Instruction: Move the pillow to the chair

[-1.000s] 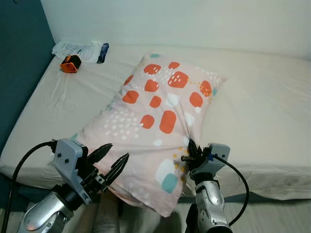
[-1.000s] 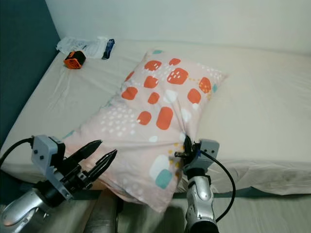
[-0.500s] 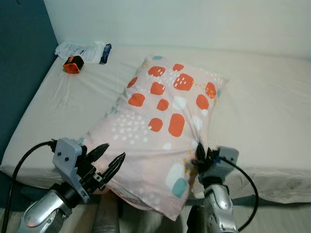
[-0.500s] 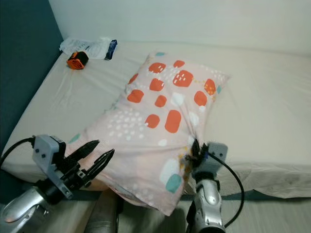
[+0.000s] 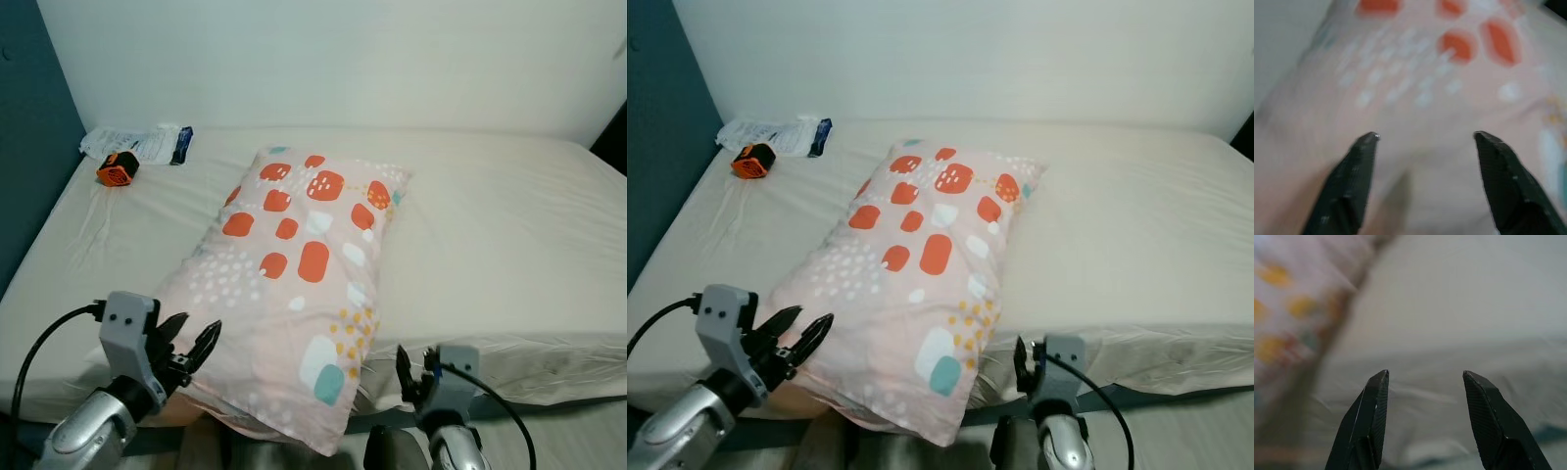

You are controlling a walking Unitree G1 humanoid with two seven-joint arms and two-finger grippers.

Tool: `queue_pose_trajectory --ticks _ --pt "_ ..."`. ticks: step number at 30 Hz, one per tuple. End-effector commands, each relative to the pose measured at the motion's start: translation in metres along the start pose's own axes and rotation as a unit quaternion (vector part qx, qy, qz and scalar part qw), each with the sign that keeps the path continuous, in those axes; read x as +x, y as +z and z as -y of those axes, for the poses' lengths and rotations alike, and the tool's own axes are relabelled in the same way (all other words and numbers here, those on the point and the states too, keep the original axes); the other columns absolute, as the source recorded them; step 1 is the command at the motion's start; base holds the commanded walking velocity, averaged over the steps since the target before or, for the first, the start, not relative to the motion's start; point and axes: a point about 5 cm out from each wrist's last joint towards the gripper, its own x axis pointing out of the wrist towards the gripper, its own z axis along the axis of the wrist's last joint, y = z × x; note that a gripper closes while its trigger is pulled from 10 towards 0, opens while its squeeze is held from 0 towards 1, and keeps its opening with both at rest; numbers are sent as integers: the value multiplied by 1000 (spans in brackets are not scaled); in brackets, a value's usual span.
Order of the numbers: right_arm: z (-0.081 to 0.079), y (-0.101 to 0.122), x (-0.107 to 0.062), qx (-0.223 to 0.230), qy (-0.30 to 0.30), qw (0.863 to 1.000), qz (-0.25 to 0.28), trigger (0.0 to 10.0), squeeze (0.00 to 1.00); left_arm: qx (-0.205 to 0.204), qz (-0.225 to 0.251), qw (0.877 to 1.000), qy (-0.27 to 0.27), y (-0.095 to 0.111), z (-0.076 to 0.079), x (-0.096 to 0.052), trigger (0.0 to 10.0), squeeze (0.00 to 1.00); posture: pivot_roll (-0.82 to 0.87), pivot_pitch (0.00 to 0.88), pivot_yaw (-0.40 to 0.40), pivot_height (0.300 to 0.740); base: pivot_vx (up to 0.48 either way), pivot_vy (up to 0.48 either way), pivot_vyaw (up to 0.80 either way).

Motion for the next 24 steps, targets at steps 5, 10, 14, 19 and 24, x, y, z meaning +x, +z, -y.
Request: queue_pose_trajectory --ticks 5,10,14,19,24 --pt "10 4 -1 6 -14 1000 1 10000 0 -161 -14 986 29 -21 -18 -22 10000 1000 169 15 -90 561 0 0 0" --pt "3 14 11 9 15 1000 16 10000 0 -262 -56 963 29 -43 -31 -45 10000 1000 163 15 -92 561 0 0 0" --pt "-6 20 22 21 42 999 18 10000 0 -337 -39 939 66 -55 -40 -47 10000 1000 160 19 -96 561 0 0 0" --pt "-11 26 38 34 58 998 12 10000 0 -348 -38 934 65 -68 -32 -29 10000 1000 147 25 -106 561 0 0 0" --pt "-12 32 48 42 61 997 10 10000 0 -375 -8 926 40 -64 -23 -12 10000 1000 138 30 -114 561 0 0 0"
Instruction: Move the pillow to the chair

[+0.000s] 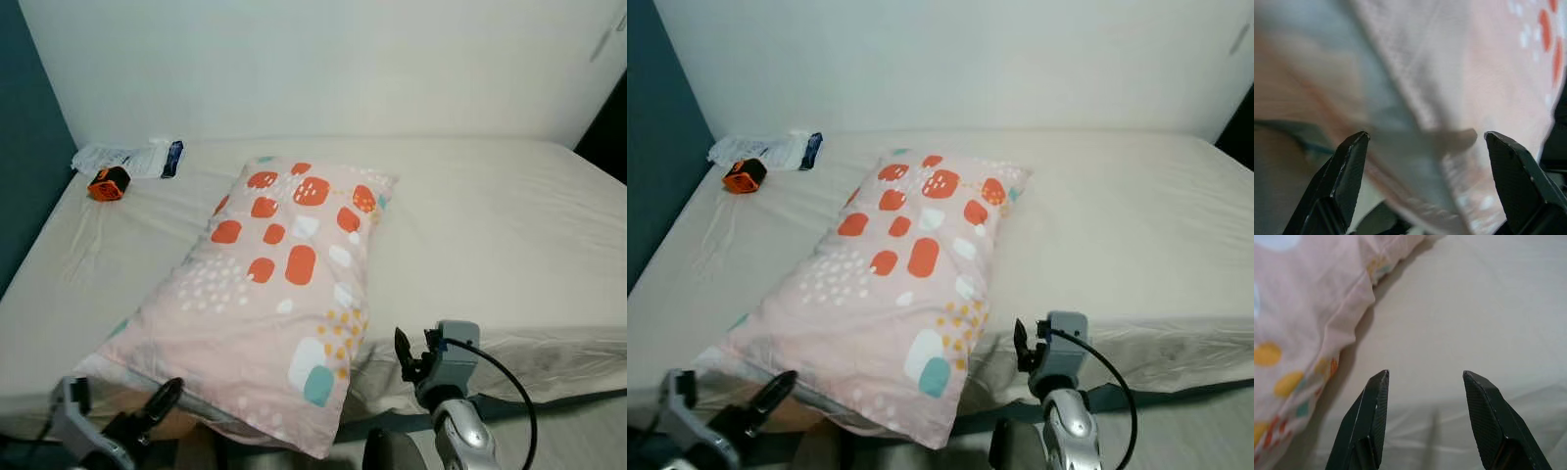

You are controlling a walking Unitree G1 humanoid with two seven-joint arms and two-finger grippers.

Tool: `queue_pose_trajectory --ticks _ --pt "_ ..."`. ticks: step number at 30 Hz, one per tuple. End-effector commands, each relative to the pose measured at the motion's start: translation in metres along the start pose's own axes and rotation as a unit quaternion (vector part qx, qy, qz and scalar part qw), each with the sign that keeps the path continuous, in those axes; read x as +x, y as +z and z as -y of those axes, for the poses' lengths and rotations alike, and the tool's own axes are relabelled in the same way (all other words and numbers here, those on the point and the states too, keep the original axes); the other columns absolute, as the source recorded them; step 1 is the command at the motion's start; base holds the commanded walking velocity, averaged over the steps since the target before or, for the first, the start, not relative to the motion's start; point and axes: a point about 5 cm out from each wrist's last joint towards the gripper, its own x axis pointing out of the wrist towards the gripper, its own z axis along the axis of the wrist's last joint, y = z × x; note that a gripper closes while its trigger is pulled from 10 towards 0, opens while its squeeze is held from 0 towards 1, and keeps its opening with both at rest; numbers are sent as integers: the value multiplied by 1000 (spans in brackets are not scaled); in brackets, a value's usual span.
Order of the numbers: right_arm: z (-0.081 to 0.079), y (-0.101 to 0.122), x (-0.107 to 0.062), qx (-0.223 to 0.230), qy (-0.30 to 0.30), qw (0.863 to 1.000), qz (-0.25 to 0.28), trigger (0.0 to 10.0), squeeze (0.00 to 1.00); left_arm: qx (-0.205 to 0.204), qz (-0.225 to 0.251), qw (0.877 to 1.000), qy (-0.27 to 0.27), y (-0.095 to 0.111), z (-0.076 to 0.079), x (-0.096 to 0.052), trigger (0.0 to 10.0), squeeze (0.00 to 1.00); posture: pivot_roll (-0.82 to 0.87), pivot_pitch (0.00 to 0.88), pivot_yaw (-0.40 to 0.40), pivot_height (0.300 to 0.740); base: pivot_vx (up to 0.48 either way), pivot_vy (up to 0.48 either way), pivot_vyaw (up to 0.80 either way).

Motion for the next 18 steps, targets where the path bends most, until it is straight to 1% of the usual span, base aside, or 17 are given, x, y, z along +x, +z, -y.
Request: queue_pose_trajectory --ticks 1,2,3,5,6,7,8,9,10,11,13,14,15,16,18 --pt "2 -2 3 10 0 1000 -14 10000 0 -24 19 999 -38 -1 9 9 10000 1000 136 31 -116 561 0 0 0" --pt "2 -2 3 10 0 1000 -14 10000 0 -24 19 999 -38 -1 9 9 10000 1000 136 31 -116 561 0 0 0" --pt "-3 -1 6 5 17 1000 -16 10000 0 -37 20 996 -72 -5 18 17 10000 1000 135 42 -126 561 0 0 0" --pt "-9 0 9 -8 37 999 -16 10000 0 -51 19 991 -123 -15 34 33 10000 1000 133 39 -128 561 0 0 0" --pt "-10 2 11 -8 39 999 -15 10000 0 -73 33 985 -152 -13 44 40 10000 1000 126 40 -127 561 0 0 0" --pt "-10 3 13 -6 39 999 -14 10000 0 -92 48 979 -175 -10 53 44 10000 1000 123 40 -126 561 0 0 0" --pt "-10 4 14 -4 38 999 -12 10000 0 -104 59 973 -196 -7 60 46 10000 1000 122 40 -125 561 0 0 0" --pt "-9 5 15 -3 38 999 -12 10000 0 -109 66 970 -207 -5 64 47 10000 1000 122 40 -125 561 0 0 0" --pt "-9 5 16 -3 38 999 -11 10000 0 -105 64 969 -213 -5 67 49 10000 1000 124 43 -124 561 0 0 0" --pt "-9 5 16 -3 38 999 -11 10000 0 -105 64 969 -213 -5 67 49 10000 1000 124 43 -124 561 0 0 0" --pt "-9 6 18 -3 37 999 -12 10000 0 -85 52 972 -212 -9 73 55 10000 1000 127 42 -127 561 0 0 0" --pt "-9 5 18 -3 35 999 -14 10000 0 -26 22 979 -200 -17 77 62 10000 1000 134 42 -133 561 0 0 0" --pt "-8 5 19 -3 33 999 -15 10000 0 18 2 981 -193 -23 80 66 10000 1000 134 42 -133 561 0 0 0" --pt "-8 5 20 1 28 999 -16 10000 0 38 -15 980 -197 -28 83 70 10000 224 132 43 -132 561 0 0 0" --pt "-9 5 21 4 25 1000 -17 10000 0 46 -24 978 -201 -31 85 72 10000 224 132 43 -132 561 0 0 0"
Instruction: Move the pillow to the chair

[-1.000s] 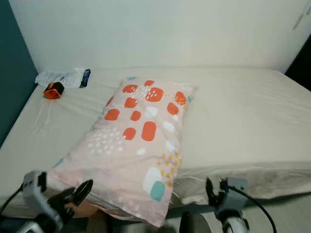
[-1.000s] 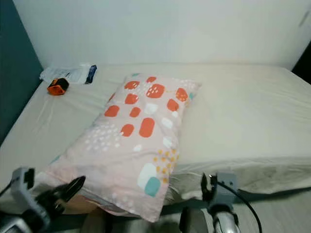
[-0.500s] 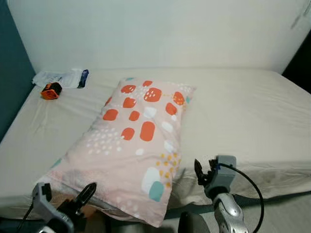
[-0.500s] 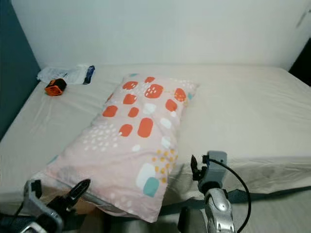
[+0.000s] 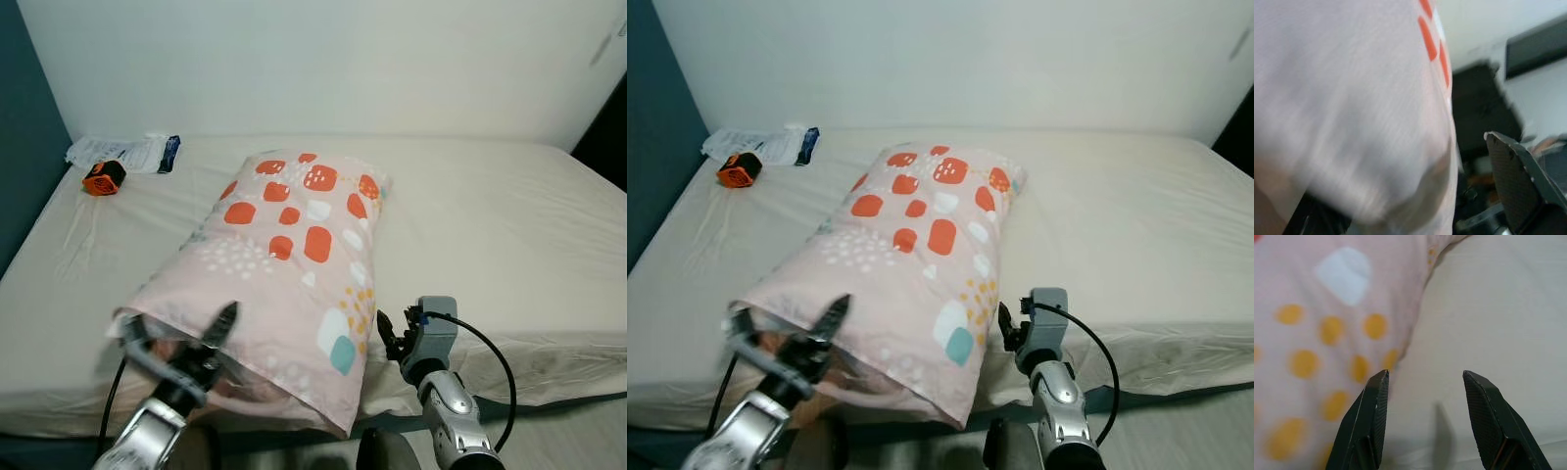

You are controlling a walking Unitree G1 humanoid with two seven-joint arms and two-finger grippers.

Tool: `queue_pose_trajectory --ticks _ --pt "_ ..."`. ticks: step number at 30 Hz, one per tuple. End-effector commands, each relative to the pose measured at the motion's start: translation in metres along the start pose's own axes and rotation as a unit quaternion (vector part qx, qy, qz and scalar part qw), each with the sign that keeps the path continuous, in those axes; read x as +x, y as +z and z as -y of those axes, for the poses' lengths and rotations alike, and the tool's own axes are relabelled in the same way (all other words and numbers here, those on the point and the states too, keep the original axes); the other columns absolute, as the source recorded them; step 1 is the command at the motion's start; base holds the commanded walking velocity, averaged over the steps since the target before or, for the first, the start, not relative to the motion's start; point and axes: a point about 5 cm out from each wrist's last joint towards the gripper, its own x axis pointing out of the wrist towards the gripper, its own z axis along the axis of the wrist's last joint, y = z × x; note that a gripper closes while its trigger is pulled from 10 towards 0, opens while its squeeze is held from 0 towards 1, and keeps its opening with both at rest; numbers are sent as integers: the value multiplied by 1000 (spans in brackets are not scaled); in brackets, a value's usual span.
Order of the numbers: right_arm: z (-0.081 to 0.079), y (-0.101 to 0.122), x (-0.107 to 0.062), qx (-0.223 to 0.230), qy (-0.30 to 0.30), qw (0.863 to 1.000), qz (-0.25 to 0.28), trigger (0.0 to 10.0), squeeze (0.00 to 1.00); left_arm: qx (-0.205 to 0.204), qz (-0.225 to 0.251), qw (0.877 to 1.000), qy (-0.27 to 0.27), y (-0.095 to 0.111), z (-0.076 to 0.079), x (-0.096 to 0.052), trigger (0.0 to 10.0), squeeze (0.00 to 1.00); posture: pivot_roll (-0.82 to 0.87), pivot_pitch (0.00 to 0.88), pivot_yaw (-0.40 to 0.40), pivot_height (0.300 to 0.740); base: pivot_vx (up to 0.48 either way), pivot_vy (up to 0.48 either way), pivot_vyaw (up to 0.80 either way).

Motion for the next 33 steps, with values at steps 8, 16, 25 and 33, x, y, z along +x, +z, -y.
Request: queue_pose_trajectory --ticks 8,16,25,33 --pt "3 1 4 11 -21 1000 1 10000 0 186 -144 968 88 -20 -2 29 10000 0 129 37 -127 561 0 0 0" --pt "5 0 5 14 -28 1000 -4 10000 0 162 -98 962 194 -12 -17 31 275 0 132 33 -131 561 0 0 0" --pt "8 2 7 13 -38 999 -2 10000 0 107 -76 976 175 -9 -15 28 0 0 129 28 -128 561 0 0 0" --pt "15 1 6 12 -50 999 -6 10000 0 172 -235 957 2 -22 7 15 0 0 128 20 -128 561 0 0 0"
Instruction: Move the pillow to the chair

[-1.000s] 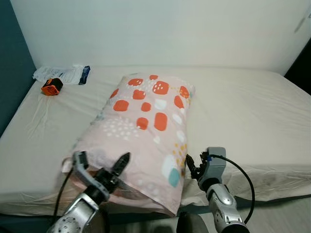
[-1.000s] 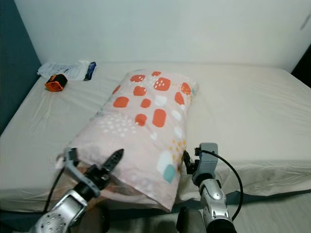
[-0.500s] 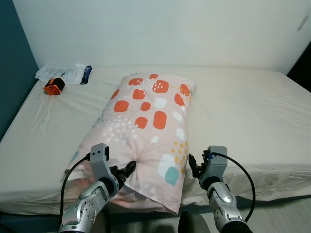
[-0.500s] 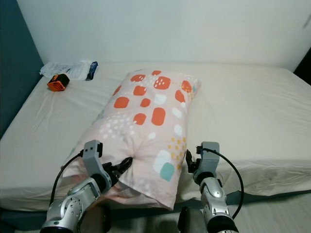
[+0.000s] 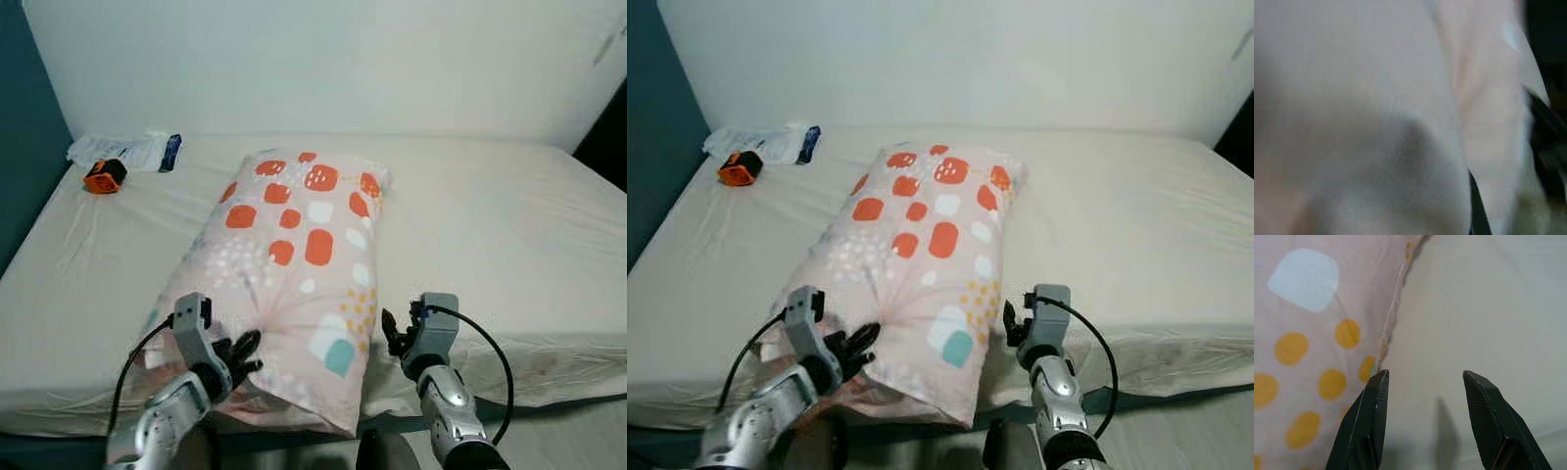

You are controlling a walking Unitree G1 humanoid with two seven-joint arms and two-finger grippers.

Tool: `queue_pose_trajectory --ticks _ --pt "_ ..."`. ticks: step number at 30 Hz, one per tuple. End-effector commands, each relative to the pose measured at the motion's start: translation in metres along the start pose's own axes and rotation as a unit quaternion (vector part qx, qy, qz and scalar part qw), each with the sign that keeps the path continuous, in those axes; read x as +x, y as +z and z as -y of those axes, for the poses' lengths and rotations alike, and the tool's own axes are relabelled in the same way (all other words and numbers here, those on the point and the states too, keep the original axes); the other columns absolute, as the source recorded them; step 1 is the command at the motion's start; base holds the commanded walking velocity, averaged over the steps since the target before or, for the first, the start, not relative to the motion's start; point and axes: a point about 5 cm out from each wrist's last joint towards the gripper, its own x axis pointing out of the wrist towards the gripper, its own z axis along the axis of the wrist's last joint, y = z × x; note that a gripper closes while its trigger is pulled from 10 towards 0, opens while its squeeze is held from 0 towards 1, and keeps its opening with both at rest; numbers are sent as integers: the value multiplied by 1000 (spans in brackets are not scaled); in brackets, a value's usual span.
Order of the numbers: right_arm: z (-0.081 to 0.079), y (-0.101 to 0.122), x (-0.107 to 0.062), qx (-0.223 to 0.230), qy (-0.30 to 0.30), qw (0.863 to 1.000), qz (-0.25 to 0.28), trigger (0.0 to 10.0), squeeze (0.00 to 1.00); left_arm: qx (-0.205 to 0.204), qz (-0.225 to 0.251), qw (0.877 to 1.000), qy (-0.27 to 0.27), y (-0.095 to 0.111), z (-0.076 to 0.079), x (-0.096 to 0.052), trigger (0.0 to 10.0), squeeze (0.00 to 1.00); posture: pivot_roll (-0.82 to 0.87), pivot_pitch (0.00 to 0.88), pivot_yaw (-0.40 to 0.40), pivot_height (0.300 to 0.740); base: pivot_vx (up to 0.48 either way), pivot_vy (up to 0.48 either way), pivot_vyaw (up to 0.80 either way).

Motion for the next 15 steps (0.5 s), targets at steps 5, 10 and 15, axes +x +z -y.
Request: queue_pose_trajectory --ticks 5,10,15 --pt "9 4 1 2 -21 1000 8 10000 0 53 -60 996 -46 6 -3 -10 0 0 124 13 -122 561 0 0 0" --pt "13 6 2 3 -28 1000 11 10000 0 113 -74 990 -37 27 -18 -28 0 0 124 11 -121 561 0 0 0" --pt "14 6 1 4 -33 999 12 10000 0 248 -168 954 -12 34 -40 -57 0 0 124 6 -117 561 0 0 0"
